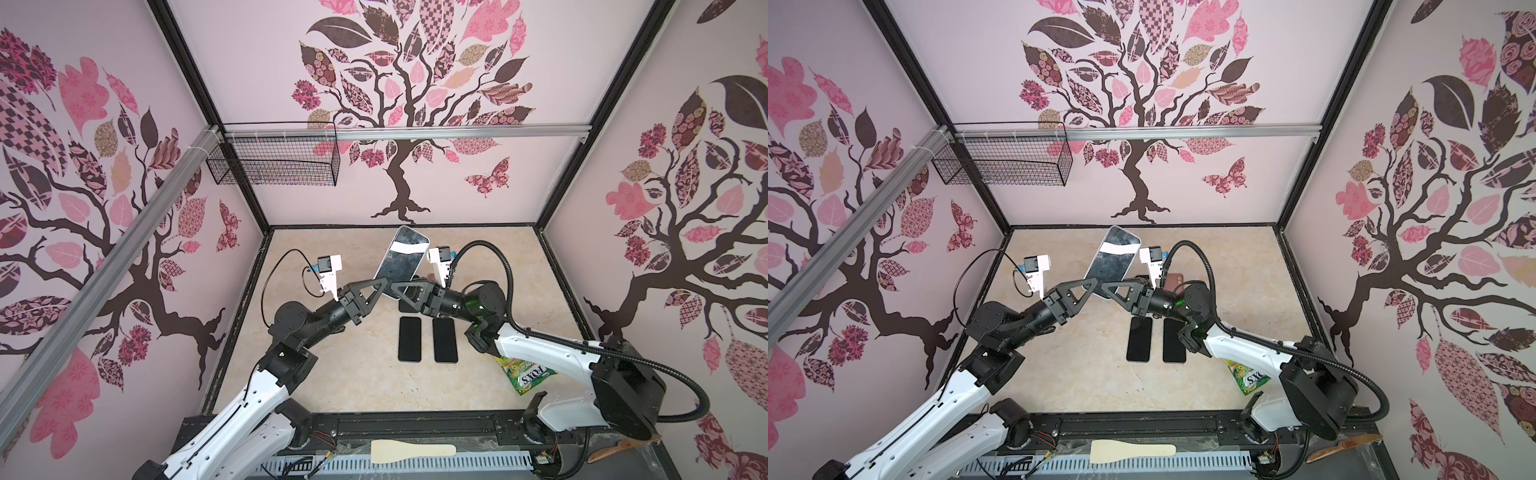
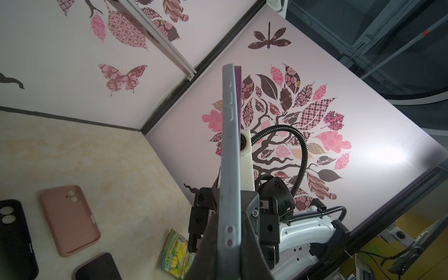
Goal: Take the phone out of the phone case
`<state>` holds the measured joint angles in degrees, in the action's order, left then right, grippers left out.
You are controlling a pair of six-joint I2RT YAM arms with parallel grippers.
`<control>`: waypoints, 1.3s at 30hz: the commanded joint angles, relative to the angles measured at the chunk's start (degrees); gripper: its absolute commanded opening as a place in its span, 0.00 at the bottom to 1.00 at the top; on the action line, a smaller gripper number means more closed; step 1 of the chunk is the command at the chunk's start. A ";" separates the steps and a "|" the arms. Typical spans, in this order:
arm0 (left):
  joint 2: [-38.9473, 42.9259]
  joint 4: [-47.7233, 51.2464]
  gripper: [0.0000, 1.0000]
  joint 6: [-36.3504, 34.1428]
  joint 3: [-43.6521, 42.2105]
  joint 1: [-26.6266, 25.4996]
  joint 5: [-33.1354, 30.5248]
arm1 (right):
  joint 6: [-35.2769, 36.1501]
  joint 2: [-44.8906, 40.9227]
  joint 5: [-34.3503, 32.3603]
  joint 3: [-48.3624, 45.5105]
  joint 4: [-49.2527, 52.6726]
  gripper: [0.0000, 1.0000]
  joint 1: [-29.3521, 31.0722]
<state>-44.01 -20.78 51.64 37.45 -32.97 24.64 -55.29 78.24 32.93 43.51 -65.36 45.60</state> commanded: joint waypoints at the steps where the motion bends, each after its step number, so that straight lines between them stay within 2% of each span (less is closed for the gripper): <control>1: 2.21 9.14 0.42 -7.70 6.62 -0.14 -1.73 | 9.72 -5.69 -1.27 -0.61 4.72 0.00 0.05; 2: 2.76 11.83 0.50 -10.16 7.68 -0.16 -2.56 | 12.46 -7.07 -1.57 -0.45 8.33 0.00 0.05; 5: 3.65 17.42 0.62 -18.17 9.92 -0.16 -3.12 | 21.68 -10.92 -2.24 0.51 19.33 0.00 0.03; 12: 2.88 21.61 0.80 -38.01 14.10 -0.15 -3.59 | 40.89 -18.40 -6.46 1.36 41.62 0.00 0.05; 14: 2.79 21.01 0.81 -42.40 14.38 -0.09 -3.87 | 46.02 -20.30 -8.48 1.49 47.25 0.00 0.07; 18: 2.04 21.65 0.82 -47.77 16.07 -0.14 -2.83 | 53.26 -24.17 -12.54 0.68 53.40 0.00 0.02; 23: 1.34 21.29 0.83 -52.62 16.83 -0.16 0.51 | 60.34 -28.36 -14.14 -0.78 56.37 0.00 0.07; 24: 1.33 21.75 0.92 -54.40 16.98 -0.16 2.31 | 61.18 -28.95 -14.12 -1.00 56.55 0.00 0.05; 25: 1.23 22.15 0.97 -56.88 16.89 -0.16 5.23 | 62.12 -29.57 -14.12 -1.33 56.52 0.00 0.10; 26: 1.27 22.15 0.97 -59.32 16.82 -0.21 8.50 | 62.63 -30.03 -14.12 -1.49 56.49 0.00 0.07; 28: 1.38 21.29 0.84 -63.44 16.01 -0.20 13.46 | 62.99 -30.45 -14.24 -1.75 56.32 0.00 0.05; 29: 1.55 19.26 0.81 -63.80 14.98 -0.30 14.54 | 63.11 -30.64 -13.99 -1.84 56.03 0.00 0.07; 31: 1.82 16.63 0.79 -64.91 13.76 -0.46 14.73 | 63.04 -30.64 -13.53 -2.00 55.46 0.00 0.02; 36: 0.53 17.23 0.74 -68.87 14.67 -1.28 13.77 | 63.19 -30.38 -12.20 -2.20 54.95 0.00 0.03; 39: -0.39 19.72 0.70 -73.81 15.48 -4.18 11.55 | 63.28 -30.07 -11.49 -2.06 55.09 0.00 0.09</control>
<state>-43.70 -2.13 -16.23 51.99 -35.27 36.75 7.01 49.01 20.10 40.49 -7.49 45.63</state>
